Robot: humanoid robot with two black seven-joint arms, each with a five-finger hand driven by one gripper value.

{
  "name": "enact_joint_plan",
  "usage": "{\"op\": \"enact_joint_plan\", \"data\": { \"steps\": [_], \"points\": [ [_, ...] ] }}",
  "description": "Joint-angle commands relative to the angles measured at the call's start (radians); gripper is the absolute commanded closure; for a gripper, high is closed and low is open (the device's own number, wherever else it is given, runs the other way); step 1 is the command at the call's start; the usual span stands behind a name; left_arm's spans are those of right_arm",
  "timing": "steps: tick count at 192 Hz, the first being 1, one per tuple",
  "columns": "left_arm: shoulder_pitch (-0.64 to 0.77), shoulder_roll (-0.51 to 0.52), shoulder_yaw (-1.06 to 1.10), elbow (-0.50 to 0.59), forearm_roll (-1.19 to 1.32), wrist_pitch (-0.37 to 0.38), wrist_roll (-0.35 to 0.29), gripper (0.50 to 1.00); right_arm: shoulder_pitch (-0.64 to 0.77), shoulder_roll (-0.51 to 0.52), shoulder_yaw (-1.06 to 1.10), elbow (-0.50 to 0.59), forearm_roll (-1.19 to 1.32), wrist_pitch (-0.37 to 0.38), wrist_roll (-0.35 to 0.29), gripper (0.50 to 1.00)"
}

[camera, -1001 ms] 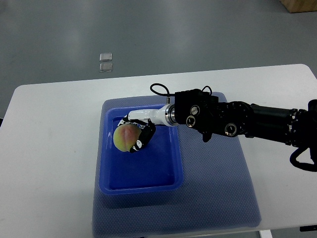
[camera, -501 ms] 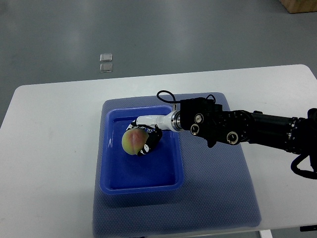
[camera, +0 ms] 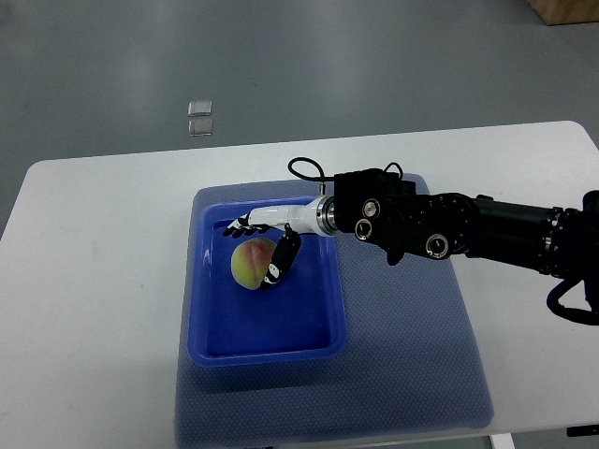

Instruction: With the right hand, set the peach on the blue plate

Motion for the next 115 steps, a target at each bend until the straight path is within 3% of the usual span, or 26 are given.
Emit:
{"op": "enact_joint_plan", "data": {
  "steps": [1, 69, 92, 93, 115],
  "points": [
    [0.000, 0.000, 0.000, -0.001, 0.000, 0.000, 0.000, 0.500, 0.028, 0.000, 0.039, 0.009, 0.001, 0.001, 0.000, 0.566],
    [-0.001, 0.000, 0.000, -0.005, 0.000, 0.000, 0.000, 0.500, 0.040, -0.152, 0.224, 0.057, 0.041, 0.001, 0.005, 0.566],
    [-0.001, 0.000, 0.000, -0.007, 0.000, 0.000, 0.000, 0.500, -0.003, -0.215, 0.382, 0.060, 0.144, 0.001, 0.008, 0.566],
    [0.000, 0.000, 0.000, -0.007, 0.000, 0.000, 0.000, 0.500, -0.044, -0.233, 0.472, 0.058, 0.200, -0.008, 0.009, 0.566],
    [0.000, 0.000, 0.000, -0.009, 0.000, 0.000, 0.000, 0.500, -0.107, -0.232, 0.614, 0.052, 0.273, -0.016, 0.009, 0.566]
  ]
}}
